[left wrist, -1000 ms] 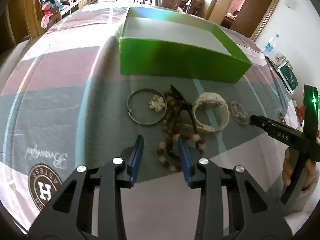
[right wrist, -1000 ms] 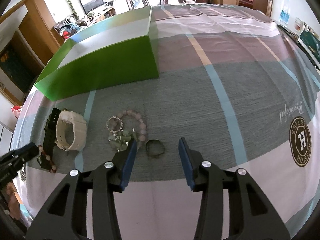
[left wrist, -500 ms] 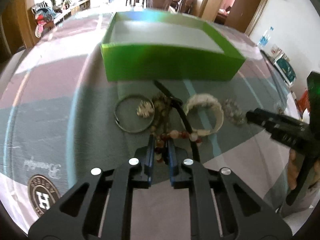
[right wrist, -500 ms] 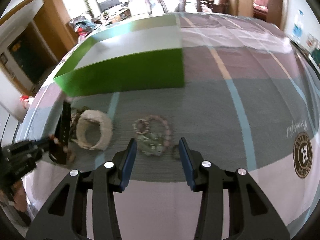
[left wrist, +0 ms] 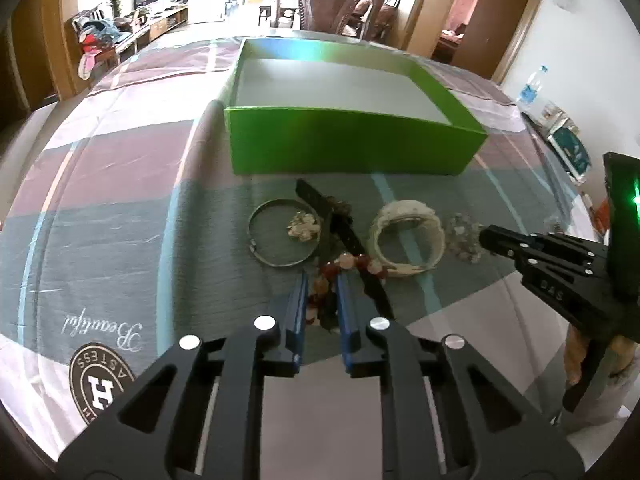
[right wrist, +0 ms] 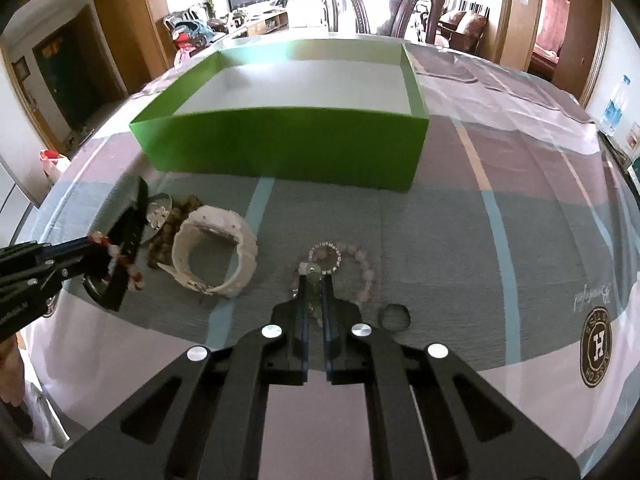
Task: Organize jewelry
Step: 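Close the left tool on the black strap watch and lift it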
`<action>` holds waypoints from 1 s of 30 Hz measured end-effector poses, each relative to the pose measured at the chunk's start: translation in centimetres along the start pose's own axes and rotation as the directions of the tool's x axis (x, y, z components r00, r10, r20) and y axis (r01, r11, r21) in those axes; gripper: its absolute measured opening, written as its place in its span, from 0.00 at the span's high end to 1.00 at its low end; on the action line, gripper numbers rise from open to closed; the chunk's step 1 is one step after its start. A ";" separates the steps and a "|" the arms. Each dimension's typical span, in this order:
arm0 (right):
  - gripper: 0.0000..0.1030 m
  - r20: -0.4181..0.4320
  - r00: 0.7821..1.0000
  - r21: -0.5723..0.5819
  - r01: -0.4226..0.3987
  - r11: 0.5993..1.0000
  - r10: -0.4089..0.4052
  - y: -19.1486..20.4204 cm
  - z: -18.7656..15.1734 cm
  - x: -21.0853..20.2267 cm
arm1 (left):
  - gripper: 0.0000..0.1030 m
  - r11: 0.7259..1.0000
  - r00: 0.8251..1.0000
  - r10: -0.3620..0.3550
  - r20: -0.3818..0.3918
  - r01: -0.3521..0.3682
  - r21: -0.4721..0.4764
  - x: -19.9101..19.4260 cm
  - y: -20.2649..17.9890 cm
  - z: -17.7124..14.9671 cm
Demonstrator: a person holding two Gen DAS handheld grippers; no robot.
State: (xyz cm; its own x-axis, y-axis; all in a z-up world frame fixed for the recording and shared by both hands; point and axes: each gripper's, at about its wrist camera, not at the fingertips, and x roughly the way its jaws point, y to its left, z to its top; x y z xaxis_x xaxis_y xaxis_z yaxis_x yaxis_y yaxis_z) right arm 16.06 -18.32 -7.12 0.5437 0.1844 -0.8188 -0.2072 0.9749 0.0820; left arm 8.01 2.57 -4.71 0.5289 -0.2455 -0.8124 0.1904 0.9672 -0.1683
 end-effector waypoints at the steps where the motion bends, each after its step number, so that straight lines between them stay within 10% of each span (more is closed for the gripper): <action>1: 0.94 -0.001 1.000 0.004 -0.001 1.000 0.001 -0.1 0.0 0.0 | 0.85 1.000 1.000 0.006 -0.006 -0.006 -0.002 0.1 0.0 -0.1; 11: 0.94 -0.012 0.999 0.031 -0.036 0.999 0.036 -0.5 -0.4 0.3 | 0.67 1.000 0.999 0.023 -0.038 -0.023 -0.001 0.7 0.6 -1.3; 23: 0.92 -0.010 0.998 0.047 -0.069 0.996 0.070 -0.9 -0.9 0.3 | 0.90 1.000 0.998 0.002 -0.069 -0.003 -0.004 3.3 0.6 -0.8; 30: 0.92 -0.032 0.951 -0.039 -0.308 0.950 0.307 2.4 -1.1 -0.5 | 0.90 0.998 0.997 -0.058 -0.047 0.059 0.031 2.8 -0.8 -0.3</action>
State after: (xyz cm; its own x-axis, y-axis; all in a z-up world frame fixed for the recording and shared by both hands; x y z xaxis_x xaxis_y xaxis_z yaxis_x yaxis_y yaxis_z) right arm 14.42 -16.25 -7.14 0.4270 0.4708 -0.7720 -0.3961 0.8649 0.3084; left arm 9.08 1.18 -7.02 0.4774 -0.2976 -0.8268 0.2470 0.9484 -0.1988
